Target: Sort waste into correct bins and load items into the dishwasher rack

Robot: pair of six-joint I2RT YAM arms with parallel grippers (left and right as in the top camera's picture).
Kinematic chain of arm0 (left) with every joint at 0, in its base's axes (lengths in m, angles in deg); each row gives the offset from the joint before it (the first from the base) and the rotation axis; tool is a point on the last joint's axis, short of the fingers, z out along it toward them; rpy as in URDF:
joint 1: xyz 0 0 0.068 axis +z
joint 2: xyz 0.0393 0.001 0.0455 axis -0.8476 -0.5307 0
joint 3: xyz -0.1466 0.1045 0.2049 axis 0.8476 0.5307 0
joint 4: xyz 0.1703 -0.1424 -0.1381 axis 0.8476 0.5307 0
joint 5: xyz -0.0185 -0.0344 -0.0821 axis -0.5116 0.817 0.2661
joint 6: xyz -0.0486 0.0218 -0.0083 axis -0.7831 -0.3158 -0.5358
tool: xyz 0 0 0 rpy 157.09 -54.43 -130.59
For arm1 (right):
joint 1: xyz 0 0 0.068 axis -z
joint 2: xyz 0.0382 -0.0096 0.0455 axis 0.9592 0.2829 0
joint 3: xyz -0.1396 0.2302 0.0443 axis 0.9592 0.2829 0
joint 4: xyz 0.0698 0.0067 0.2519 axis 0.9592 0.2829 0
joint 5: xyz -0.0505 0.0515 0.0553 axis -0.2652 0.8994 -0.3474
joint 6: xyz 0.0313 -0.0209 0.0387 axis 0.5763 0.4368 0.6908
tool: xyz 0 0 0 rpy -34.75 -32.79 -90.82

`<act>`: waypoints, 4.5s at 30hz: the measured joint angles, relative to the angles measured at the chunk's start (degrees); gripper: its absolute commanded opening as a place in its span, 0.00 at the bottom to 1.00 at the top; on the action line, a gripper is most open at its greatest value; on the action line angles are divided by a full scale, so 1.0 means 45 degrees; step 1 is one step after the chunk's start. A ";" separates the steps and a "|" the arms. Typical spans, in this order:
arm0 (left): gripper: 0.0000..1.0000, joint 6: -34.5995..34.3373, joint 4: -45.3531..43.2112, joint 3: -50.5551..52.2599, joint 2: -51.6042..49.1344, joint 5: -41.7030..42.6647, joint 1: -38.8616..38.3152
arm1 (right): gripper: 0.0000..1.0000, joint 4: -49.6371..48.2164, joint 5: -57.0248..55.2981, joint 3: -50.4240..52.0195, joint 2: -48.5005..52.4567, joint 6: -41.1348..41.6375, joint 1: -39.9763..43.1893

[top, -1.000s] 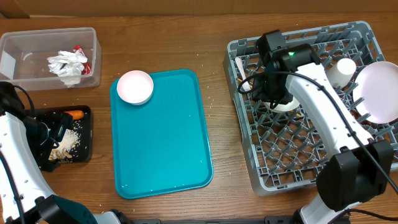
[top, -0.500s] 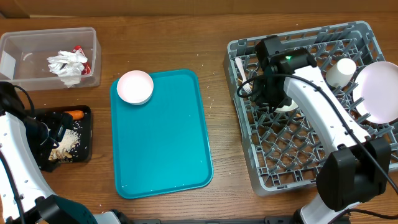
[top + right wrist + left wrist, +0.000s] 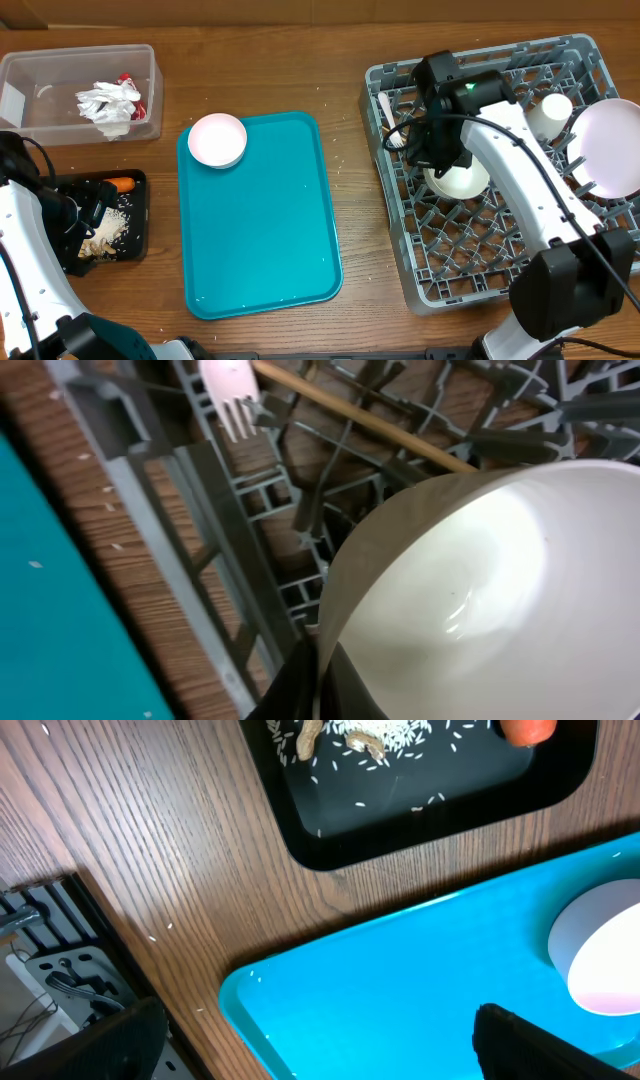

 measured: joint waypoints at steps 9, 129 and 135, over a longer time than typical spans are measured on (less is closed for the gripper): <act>1.00 0.0000 0.0005 0.0000 0.0000 0.0000 0.0000 | 0.04 -0.0442 0.4002 -0.0233 -0.1885 -0.1122 0.3740; 1.00 0.0000 0.0005 0.0000 0.0000 0.0000 0.0000 | 0.86 0.0330 0.4182 0.1054 -0.4716 -0.0583 0.2327; 1.00 0.0000 0.0000 0.0000 0.0000 0.0005 0.0000 | 1.00 -0.1632 0.4216 0.1010 -0.4420 -0.0583 -0.1511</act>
